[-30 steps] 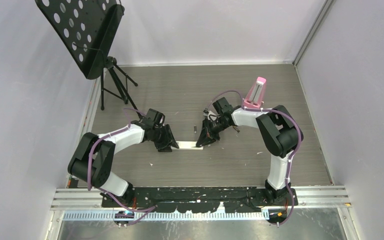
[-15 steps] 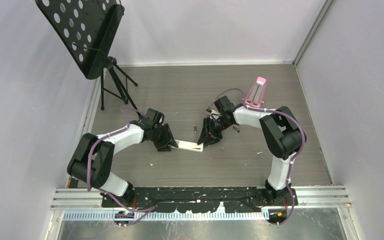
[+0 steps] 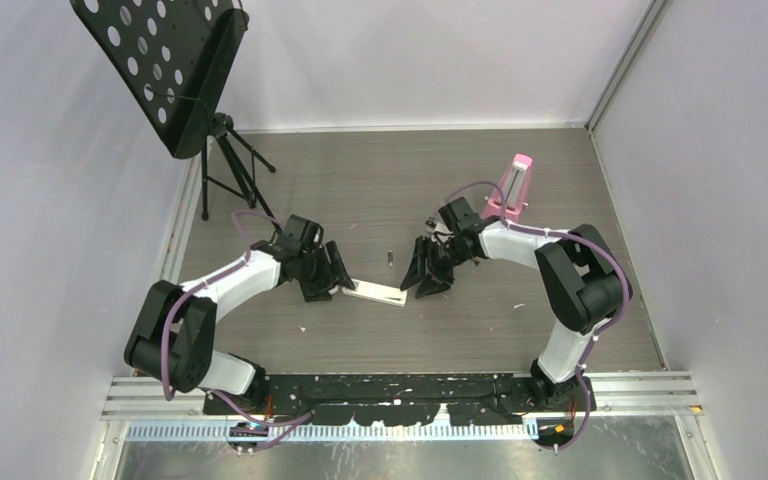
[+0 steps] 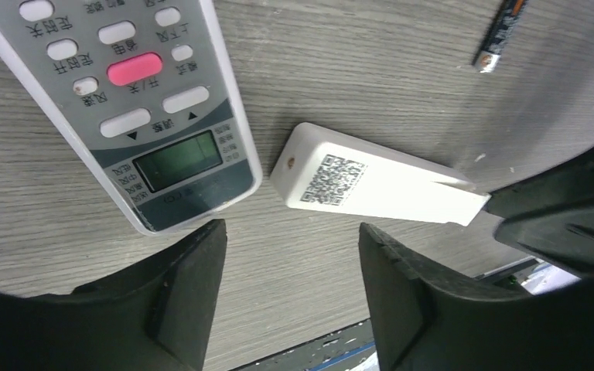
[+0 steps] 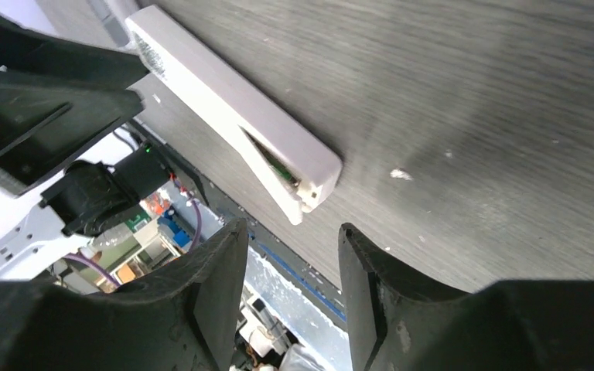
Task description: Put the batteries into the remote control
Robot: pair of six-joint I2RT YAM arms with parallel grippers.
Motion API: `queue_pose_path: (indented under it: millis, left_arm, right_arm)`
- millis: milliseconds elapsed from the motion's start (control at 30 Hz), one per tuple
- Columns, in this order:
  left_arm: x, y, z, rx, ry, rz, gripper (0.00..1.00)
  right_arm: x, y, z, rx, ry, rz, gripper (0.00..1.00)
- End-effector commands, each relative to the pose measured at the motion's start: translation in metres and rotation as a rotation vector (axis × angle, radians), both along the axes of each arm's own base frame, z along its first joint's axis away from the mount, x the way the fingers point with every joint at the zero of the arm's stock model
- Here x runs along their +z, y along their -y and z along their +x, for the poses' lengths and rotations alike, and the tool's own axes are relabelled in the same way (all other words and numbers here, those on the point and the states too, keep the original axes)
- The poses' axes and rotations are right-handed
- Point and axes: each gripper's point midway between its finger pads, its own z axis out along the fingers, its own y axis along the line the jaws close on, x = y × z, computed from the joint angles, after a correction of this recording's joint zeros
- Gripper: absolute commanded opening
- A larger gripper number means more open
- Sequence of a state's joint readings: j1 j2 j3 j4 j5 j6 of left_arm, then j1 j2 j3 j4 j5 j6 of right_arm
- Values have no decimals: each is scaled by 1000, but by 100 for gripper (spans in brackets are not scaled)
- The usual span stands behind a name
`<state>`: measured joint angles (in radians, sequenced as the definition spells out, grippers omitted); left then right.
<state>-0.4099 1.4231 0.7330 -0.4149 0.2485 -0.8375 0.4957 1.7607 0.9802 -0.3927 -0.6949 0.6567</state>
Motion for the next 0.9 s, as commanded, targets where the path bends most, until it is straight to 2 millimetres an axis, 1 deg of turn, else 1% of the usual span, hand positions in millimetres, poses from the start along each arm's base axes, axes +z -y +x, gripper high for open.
queue_pose_path:
  millis: [0, 100, 200, 300, 367, 467, 533, 700, 767, 800, 867]
  left_arm:
    - [23, 7, 15, -5, 104, -54, 68]
    - [26, 12, 21, -4, 138, -92, 71]
    - [29, 17, 26, -2, 161, -118, 71]
    - [29, 18, 32, 7, 182, -127, 71]
    - [25, 15, 34, 17, 176, -103, 70]
    - [23, 15, 37, 3, 164, -81, 65]
    - [20, 16, 35, -5, 149, -84, 64]
    - [5, 20, 21, -21, 79, -115, 62]
    - [-1, 21, 15, -22, 53, -129, 61]
    - [-3, 21, 12, -22, 43, -131, 61]
    - [-5, 20, 8, -25, 32, -130, 61]
  right_arm:
    - [5, -7, 15, -88, 74, 0, 52]
    - [1, -12, 16, -130, 86, 1, 53]
    - [-3, -15, 20, -180, 114, -5, 52]
    - [-6, -15, 26, -236, 142, 0, 50]
    - [-10, -13, 28, -272, 144, -3, 47]
    - [-15, -9, 27, -295, 153, -30, 45]
    - [-16, -8, 28, -299, 157, -37, 43]
    - [-19, -9, 22, -284, 143, -36, 37]
    - [-21, -8, 17, -271, 140, -37, 37]
    - [-17, -11, 20, -268, 162, -19, 37]
    - [-16, -10, 18, -266, 176, -8, 40]
